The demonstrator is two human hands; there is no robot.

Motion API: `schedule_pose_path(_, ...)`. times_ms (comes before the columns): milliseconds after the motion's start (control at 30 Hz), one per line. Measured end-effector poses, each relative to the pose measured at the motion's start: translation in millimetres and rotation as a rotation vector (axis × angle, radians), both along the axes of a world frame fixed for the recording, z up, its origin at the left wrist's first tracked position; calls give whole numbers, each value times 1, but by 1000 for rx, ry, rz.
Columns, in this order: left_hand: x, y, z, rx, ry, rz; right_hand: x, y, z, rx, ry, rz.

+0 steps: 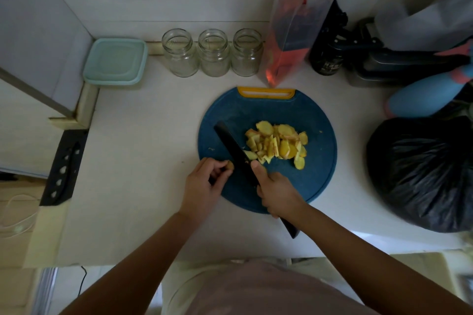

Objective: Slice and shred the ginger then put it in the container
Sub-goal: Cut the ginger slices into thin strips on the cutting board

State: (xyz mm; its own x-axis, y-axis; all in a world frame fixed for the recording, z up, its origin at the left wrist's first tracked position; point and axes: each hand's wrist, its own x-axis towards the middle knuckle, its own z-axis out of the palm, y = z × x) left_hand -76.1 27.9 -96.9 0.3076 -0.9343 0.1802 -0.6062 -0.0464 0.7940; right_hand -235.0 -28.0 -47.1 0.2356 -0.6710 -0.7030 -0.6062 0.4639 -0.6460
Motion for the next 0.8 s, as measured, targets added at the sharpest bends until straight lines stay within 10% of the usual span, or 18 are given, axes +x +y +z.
schedule_pose_path(800, 0, 1, -1, -39, -23, -14, 4, 3, 21, 59, -86, 34)
